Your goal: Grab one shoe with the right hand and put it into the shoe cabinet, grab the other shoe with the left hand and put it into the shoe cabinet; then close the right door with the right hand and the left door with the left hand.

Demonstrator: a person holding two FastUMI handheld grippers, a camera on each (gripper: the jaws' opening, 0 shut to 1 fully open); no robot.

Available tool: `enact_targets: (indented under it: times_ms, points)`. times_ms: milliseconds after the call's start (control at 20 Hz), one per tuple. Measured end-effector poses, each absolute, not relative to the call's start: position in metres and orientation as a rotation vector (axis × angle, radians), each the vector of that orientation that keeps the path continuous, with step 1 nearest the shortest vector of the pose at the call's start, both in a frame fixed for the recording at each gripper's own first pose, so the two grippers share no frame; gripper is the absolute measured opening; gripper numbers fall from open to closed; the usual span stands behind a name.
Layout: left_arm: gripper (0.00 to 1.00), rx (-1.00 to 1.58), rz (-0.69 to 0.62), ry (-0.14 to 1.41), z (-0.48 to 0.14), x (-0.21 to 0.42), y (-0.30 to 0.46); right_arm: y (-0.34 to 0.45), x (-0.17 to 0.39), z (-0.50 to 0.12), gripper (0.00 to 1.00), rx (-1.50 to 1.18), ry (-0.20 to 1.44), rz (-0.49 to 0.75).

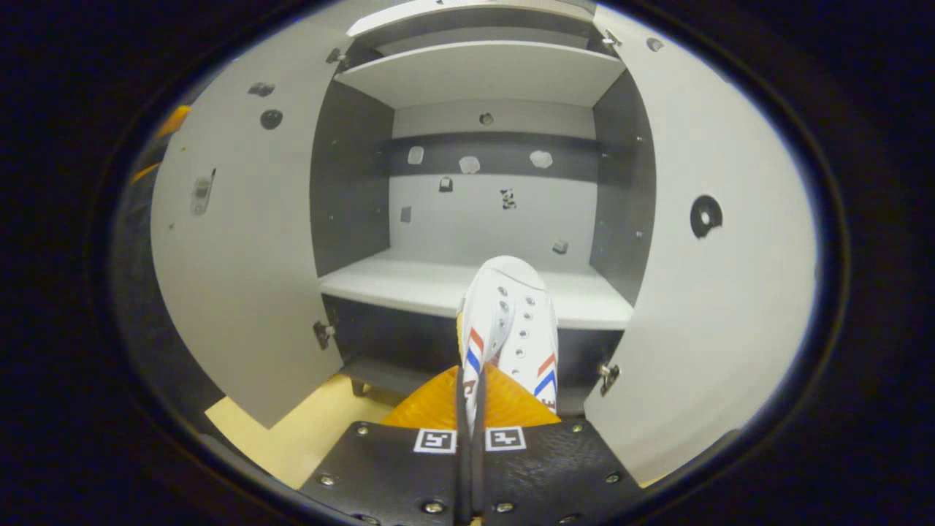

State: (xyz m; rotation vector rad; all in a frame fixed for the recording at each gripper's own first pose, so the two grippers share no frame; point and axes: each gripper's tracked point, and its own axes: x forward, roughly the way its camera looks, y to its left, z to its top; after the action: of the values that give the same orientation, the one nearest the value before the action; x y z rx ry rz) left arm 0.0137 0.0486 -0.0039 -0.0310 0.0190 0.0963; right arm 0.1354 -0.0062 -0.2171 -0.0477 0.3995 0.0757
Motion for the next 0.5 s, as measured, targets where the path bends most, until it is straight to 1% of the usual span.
enact_targets:
  times_ms: [100, 250, 400, 500]
  points:
    - [0.95, -0.033, 0.099, 0.018, -0.004, 0.015, 0.049, -0.009, 0.164, -0.198, 0.0, -0.069, 0.357, 0.069]
    - [0.95, -0.038, 0.101, 0.016, -0.004, 0.015, 0.048, -0.013, 0.217, -0.181, 0.0, -0.097, 0.342, 0.065]
    - [0.95, -0.042, 0.104, 0.015, -0.003, 0.016, 0.049, -0.012, 0.259, -0.171, 0.0, -0.125, 0.33, 0.066]
    - [0.95, -0.039, 0.109, 0.017, -0.004, 0.016, 0.049, -0.014, 0.286, -0.176, 0.0, -0.149, 0.345, 0.057]
